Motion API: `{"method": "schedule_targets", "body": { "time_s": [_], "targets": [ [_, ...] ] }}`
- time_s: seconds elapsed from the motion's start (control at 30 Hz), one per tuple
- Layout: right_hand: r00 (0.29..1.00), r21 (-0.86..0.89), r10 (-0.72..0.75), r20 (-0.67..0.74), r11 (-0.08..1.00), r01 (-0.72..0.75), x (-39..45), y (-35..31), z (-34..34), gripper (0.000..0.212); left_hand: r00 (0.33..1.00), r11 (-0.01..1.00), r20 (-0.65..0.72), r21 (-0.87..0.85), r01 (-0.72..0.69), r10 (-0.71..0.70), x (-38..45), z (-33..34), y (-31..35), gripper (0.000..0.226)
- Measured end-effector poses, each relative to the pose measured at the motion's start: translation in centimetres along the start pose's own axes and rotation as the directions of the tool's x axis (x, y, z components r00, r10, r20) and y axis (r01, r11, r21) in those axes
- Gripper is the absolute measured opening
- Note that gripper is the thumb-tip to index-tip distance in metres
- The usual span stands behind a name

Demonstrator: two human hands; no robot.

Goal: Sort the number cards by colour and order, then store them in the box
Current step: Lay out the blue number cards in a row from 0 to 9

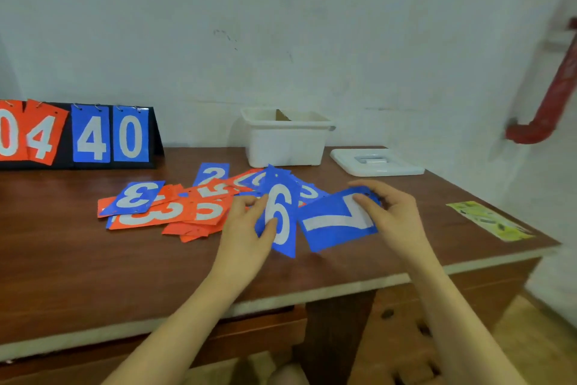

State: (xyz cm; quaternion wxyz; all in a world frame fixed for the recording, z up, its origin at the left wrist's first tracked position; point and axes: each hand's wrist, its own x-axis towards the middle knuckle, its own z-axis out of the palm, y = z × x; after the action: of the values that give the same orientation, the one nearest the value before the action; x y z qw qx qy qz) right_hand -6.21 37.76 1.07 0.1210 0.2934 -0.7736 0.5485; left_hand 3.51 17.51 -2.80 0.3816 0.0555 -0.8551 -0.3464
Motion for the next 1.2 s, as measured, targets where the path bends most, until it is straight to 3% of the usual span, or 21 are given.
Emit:
{"method": "schedule_targets", "body": {
  "time_s": [0.07, 0.1, 0.17, 0.2, 0.27, 0.33, 0.43, 0.5, 0.57, 0.73, 0.83, 0.93, 1.07, 1.2],
  "targets": [
    [0.998, -0.1, 0.038, 0.041, 0.994, -0.033, 0.3, 2.2, -2.3, 0.03, 0.967, 0.993, 0.228, 0.061, 0.105, -0.117, -0.8, 3.1, 1.3, 0.049],
    [0.997, -0.123, 0.059, 0.05, 0.991, -0.052, 0.5, 3.2, -3.2, 0.034, 0.937, 0.974, 0.313, 0.203, 0.097, -0.158, -1.1, 4.5, 1.8, 0.048],
    [0.993, -0.118, 0.105, 0.051, 0.988, -0.098, 0.8, 5.0, -4.5, 0.034, 0.9, 0.875, 0.383, 0.485, -0.003, -0.209, -1.4, 6.6, 2.5, 0.043],
    [0.99, -0.136, 0.122, 0.071, 0.984, -0.112, 1.0, 5.9, -4.9, 0.034, 0.896, 0.838, 0.382, 0.545, -0.02, -0.226, -1.2, 7.2, 2.8, 0.043],
    [0.977, -0.226, 0.129, 0.167, 0.97, -0.089, 1.4, 7.3, -5.4, 0.029, 0.907, 0.857, 0.365, 0.515, -0.01, -0.209, -0.9, 8.0, 3.2, 0.044],
    [0.962, -0.285, 0.104, 0.254, 0.958, -0.028, 1.9, 8.2, -5.5, 0.025, 0.909, 0.921, 0.406, 0.383, -0.071, -0.098, -0.6, 8.7, 3.7, 0.045],
    [0.958, -0.451, 0.032, 0.284, 0.887, 0.104, 2.8, 8.6, -5.2, 0.025, 0.777, 0.917, 0.627, 0.279, -0.286, 0.052, -0.1, 9.5, 4.2, 0.05],
    [0.965, -0.615, -0.064, 0.255, 0.759, 0.212, 2.8, 8.8, -5.1, 0.037, 0.701, 0.883, 0.713, 0.308, -0.354, 0.032, 0.1, 10.1, 4.1, 0.05],
    [0.975, -0.703, -0.077, 0.208, 0.682, 0.204, 1.9, 9.0, -5.0, 0.04, 0.691, 0.864, 0.723, 0.356, -0.357, -0.013, 0.4, 10.8, 4.1, 0.051],
    [0.958, -0.771, 0.137, 0.252, 0.627, 0.113, -2.1, 9.4, -4.5, 0.047, 0.717, 0.868, 0.694, 0.398, -0.297, -0.073, 1.1, 12.1, 4.8, 0.048],
    [0.94, -0.76, 0.208, 0.269, 0.646, 0.074, -1.8, 9.5, -5.7, 0.055, 0.676, 0.881, 0.724, 0.401, -0.249, -0.139, 1.7, 11.9, 4.5, 0.046],
    [0.895, -0.776, 0.304, 0.327, 0.626, 0.071, -0.4, 9.8, -7.3, 0.049, 0.647, 0.862, 0.742, 0.434, -0.262, -0.177, 2.1, 12.6, 4.9, 0.053],
    [0.863, -0.777, 0.352, 0.363, 0.625, 0.072, 0.2, 10.7, -8.4, 0.041, 0.685, 0.896, 0.695, 0.421, -0.142, -0.219, 2.4, 14.1, 5.7, 0.054],
    [0.928, -0.767, 0.261, 0.265, 0.64, 0.039, 0.1, 10.2, -7.3, 0.042, 0.769, 0.883, 0.618, 0.44, -0.163, -0.166, 2.4, 13.2, 5.7, 0.05]
  ]
}}
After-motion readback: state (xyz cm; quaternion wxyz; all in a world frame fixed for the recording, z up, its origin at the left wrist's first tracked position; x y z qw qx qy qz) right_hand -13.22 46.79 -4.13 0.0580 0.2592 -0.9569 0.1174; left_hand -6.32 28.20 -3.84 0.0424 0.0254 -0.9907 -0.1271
